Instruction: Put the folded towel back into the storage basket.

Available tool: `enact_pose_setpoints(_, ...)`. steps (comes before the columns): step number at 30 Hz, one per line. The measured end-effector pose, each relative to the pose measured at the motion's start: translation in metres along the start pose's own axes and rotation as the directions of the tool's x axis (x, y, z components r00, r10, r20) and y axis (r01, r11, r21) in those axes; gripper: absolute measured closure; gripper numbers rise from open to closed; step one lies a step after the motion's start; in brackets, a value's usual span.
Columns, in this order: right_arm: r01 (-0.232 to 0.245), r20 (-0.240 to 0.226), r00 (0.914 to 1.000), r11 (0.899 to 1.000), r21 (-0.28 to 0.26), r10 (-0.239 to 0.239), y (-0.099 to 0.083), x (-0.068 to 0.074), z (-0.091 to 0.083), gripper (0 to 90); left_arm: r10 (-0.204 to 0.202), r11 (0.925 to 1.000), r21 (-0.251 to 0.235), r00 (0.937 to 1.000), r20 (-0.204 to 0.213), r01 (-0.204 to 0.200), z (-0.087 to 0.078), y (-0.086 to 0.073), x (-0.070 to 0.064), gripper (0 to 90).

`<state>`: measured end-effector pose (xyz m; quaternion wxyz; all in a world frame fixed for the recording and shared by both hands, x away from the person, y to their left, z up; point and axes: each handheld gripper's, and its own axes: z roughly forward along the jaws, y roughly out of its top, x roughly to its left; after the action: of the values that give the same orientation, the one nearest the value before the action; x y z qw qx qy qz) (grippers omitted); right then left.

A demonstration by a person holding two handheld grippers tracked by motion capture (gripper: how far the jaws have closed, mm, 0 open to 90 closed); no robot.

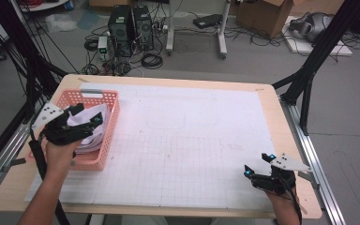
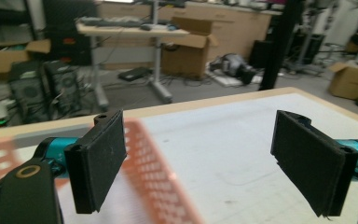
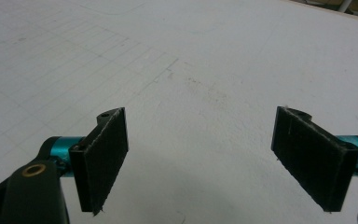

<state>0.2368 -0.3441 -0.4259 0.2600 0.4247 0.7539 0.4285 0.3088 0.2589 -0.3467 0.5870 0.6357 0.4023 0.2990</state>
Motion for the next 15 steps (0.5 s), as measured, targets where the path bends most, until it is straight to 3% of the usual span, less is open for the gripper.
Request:
enact_pose_setpoints(1, 0.001, 0.0, 1.0, 1.0, -0.002, -0.001, 0.0, -0.001, 0.0, 17.8, 0.002, 1.0, -0.003, 0.9996, 0.027, -0.002, 0.003, -0.003, -0.015, 18.3)
enact_pose_setpoints(3, -0.002, -0.001, 1.0, 1.0, -0.006, 0.002, -0.001, -0.001, 0.0, 17.8, 0.004, 0.9999, -0.015, 0.9984, 0.057, -0.004, 0.006, -0.006, -0.029, 18.3)
enact_pose_setpoints(4, -0.003, -0.003, 1.0, 1.0, -0.005, 0.003, -0.001, -0.001, 0.001, 17.8, 0.004, 0.9999, -0.015, 0.9984, 0.057, -0.004, 0.006, -0.006, -0.029, 18.3)
enact_pose_setpoints(5, -0.005, -0.006, 1.0, 1.0, -0.007, 0.005, -0.001, -0.002, 0.001, 17.8, 0.007, 0.9997, -0.023, 0.9961, 0.088, -0.005, 0.01, -0.009, -0.042, 18.4)
enact_pose_setpoints(7, -0.009, -0.006, 0.9999, 1.0, -0.009, 0.009, -0.001, -0.002, 0.001, 17.8, 0.01, 0.9997, -0.025, 0.9938, 0.111, -0.007, 0.014, -0.012, -0.054, 18.8)
enact_pose_setpoints(10, -0.005, -0.007, 1.0, 1.0, -0.017, 0.005, -0.001, -0.002, -0.001, 17.8, 0.024, 0.9997, -0.012, 0.9857, 0.167, -0.022, 0.02, -0.018, -0.071, 19.2)
enact_pose_setpoints(15, -0.004, -0.002, 1.0, 1.0, -0.028, 0.004, 0.0, -0.003, -0.004, 17.8, 0.033, 0.9994, -0.004, 0.9738, 0.225, -0.033, 0.027, -0.031, -0.095, 19.6)
